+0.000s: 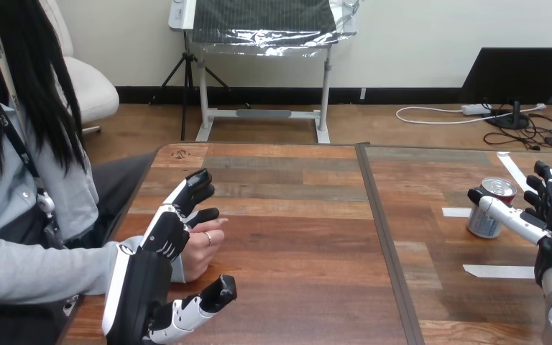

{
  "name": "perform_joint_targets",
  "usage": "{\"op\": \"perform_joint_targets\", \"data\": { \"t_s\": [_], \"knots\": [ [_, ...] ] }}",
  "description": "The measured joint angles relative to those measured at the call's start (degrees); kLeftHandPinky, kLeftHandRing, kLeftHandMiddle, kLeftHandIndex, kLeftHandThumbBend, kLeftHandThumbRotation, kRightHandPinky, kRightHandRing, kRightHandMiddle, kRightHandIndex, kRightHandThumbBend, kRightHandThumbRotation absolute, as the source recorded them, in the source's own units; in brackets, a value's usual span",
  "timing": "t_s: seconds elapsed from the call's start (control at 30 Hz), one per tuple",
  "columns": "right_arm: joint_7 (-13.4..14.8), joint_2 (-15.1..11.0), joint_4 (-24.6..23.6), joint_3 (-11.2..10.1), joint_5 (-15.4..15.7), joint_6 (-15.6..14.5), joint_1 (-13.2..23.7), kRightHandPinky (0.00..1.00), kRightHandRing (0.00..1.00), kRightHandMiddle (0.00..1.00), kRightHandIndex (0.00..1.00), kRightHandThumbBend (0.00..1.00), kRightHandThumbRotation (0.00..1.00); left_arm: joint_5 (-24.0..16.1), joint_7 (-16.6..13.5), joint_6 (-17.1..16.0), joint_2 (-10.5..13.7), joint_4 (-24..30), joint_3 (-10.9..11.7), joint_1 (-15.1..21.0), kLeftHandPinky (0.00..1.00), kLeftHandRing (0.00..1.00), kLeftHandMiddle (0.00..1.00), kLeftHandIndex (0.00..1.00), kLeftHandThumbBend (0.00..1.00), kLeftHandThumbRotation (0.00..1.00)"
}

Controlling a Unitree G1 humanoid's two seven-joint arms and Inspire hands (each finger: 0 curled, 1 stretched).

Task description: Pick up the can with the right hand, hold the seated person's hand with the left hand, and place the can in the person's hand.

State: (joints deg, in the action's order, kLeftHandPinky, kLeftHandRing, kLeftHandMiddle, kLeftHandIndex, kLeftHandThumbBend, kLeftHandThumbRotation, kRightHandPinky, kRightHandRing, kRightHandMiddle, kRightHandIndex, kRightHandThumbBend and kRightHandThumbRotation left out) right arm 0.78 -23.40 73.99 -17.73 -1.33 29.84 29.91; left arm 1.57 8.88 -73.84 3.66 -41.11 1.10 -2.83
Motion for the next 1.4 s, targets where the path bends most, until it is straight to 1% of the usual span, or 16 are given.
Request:
{"op": "perform_joint_targets", "data": {
  "t_s": [0.43,0.63,1.03,1.23,1.4],
  "knots": [
    [0.0,0.0,0.24,0.0,0.01,-0.7,0.02,0.95,0.95,0.95,0.98,0.93,0.29,0.02,-0.07,-0.01,0.0,-0.01,-0.03,0.0,0.77,0.86,0.89,0.86,0.97,0.66],
    [0.01,0.0,0.35,0.01,0.08,-1.4,0.15,0.95,0.95,0.96,0.98,0.93,0.29,0.09,-0.06,0.0,0.0,-0.01,-0.03,0.0,0.77,0.86,0.89,0.86,0.98,0.66],
    [0.03,-0.03,0.7,0.19,0.77,-2.67,0.78,0.96,0.96,0.96,0.98,0.87,0.26,0.55,0.41,0.0,0.07,-0.03,-0.14,0.0,0.78,0.88,0.89,0.87,0.97,0.65],
    [0.16,-0.28,1.02,1.01,1.86,-3.14,1.38,0.95,0.95,0.96,0.98,0.87,0.26,1.61,1.31,0.0,0.15,-0.03,-0.41,0.0,0.79,0.88,0.9,0.87,0.97,0.65],
    [0.17,-0.5,1.39,1.3,2.24,-3.8,2.16,0.95,0.95,0.95,0.97,0.87,0.26,2.64,2.0,0.0,0.18,-0.03,-0.56,0.0,0.8,0.88,0.9,0.87,0.96,0.65]
  ]
}}
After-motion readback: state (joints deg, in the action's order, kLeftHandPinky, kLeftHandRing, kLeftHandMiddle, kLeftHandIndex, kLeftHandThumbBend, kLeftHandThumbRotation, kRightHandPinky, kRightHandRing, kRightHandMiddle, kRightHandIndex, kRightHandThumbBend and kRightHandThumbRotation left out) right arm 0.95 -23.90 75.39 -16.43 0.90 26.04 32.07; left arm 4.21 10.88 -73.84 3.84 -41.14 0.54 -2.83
